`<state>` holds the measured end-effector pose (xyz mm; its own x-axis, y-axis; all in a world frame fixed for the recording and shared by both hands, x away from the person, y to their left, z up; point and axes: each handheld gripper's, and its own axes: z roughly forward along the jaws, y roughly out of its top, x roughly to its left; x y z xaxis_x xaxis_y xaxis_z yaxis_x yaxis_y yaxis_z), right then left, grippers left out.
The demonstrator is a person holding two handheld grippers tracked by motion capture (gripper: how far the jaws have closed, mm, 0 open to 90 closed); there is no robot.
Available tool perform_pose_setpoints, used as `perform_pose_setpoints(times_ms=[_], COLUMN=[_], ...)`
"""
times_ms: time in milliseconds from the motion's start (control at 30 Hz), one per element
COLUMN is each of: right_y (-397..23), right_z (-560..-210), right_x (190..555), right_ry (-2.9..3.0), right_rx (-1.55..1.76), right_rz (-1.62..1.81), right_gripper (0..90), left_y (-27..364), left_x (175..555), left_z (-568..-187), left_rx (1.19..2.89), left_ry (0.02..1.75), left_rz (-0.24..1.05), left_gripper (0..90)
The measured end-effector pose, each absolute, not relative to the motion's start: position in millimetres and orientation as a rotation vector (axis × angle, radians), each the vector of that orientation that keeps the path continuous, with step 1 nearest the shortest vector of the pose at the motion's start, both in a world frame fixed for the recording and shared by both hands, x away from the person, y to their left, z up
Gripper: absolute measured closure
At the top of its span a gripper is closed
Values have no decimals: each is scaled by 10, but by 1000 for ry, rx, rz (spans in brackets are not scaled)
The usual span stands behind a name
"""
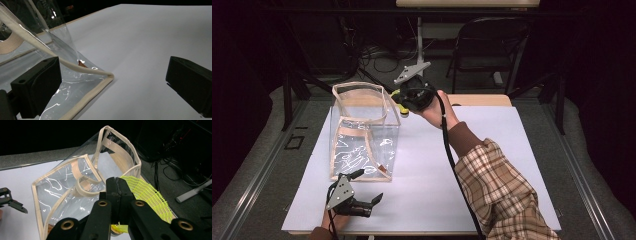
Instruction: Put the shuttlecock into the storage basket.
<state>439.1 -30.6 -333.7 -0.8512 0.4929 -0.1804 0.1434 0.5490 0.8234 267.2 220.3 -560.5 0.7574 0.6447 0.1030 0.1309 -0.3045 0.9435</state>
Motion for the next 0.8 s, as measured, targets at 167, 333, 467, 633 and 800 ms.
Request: perform_pose_setpoints(times_ms=[167, 333, 467, 633, 800], right_y=[-272, -253, -250, -242, -209], right_z=[-3314, -3286, -3265, -3241, -3199], right_x=[4405, 4444, 4467, 4484, 4499], right_ry=[2394, 2384, 2378, 2368, 2355], right_rx=[509, 514, 521, 519, 518], right_rz=[1216, 1218, 1216, 1225, 1229], right_gripper=[900, 900, 900, 900, 900], left_y=[2207, 2206, 2206, 2208, 2209], left_x=[2674, 2674, 2674, 2674, 2673], left_z=[-5602, -5604, -5604, -5602, -5601], left_rx=[1839, 1836, 1836, 1838, 1837], left_ry=[595, 599, 598, 596, 595], left_rz=[572, 574, 573, 570, 570], left_gripper=[1, 1, 1, 1, 1])
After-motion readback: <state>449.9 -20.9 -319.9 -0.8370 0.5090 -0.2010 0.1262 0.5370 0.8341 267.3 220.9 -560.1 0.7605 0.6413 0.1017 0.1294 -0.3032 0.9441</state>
